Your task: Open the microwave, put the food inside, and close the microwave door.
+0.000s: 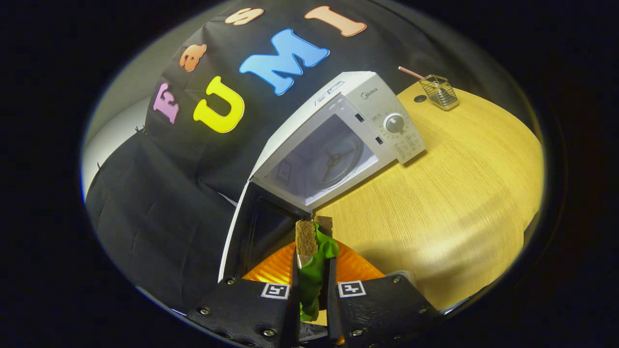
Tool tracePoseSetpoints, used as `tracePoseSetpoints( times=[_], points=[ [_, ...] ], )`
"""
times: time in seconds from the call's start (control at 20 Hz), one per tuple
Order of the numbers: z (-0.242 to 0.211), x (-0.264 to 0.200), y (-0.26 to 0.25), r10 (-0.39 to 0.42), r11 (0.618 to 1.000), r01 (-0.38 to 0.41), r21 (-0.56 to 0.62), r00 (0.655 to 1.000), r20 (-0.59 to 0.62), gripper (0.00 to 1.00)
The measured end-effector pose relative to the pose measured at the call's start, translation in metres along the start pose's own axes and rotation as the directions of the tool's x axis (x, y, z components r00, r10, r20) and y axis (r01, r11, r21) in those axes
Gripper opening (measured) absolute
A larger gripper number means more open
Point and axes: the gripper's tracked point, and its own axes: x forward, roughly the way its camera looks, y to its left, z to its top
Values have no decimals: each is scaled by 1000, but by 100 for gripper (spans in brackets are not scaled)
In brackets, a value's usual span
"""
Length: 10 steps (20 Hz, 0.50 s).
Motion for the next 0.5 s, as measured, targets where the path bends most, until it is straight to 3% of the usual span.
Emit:
tracePoseSetpoints(
  times=[0.5],
  points=[
    [33,67,15,15,997,-24,70,992,127,22]
  ],
)
